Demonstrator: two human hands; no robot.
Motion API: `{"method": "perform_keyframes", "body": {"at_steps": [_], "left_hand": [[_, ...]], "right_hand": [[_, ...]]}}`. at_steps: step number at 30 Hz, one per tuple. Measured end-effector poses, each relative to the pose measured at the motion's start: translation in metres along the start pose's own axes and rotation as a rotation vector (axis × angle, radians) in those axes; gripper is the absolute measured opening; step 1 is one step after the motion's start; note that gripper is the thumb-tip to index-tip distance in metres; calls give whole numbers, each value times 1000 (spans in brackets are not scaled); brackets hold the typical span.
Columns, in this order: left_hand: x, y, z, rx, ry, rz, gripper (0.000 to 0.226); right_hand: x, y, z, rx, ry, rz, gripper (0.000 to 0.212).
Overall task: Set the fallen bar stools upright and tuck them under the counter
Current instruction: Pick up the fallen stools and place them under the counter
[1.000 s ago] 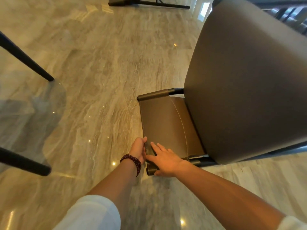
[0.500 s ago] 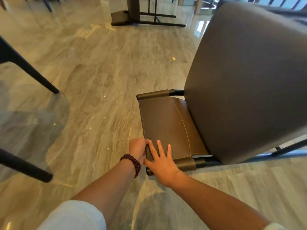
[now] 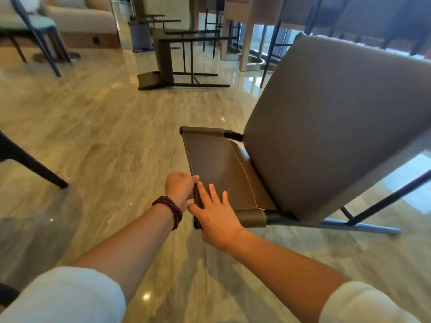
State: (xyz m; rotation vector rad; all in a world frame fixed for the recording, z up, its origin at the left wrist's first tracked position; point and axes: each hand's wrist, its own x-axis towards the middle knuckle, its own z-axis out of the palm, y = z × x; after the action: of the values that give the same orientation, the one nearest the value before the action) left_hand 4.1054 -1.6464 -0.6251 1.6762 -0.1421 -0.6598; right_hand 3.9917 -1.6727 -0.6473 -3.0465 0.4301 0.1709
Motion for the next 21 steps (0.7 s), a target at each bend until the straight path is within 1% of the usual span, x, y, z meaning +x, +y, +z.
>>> {"method": "perform_keyframes", "body": {"at_steps": [7,15,18,21], "left_hand": [[-35,120,47,19,-84,51,24],[-75,261,124,170,-176,89,23],[-93,305,159,237,-184,128,24],[-111,349,199,290,-232,166,24]], "right_hand": [[-32,46,-122,119,106,90,50],[-70,119,-259,205,175,189,50],[-89,151,-302,288,223,221,51],[-111,187,-342,407,308,255,44]]}}
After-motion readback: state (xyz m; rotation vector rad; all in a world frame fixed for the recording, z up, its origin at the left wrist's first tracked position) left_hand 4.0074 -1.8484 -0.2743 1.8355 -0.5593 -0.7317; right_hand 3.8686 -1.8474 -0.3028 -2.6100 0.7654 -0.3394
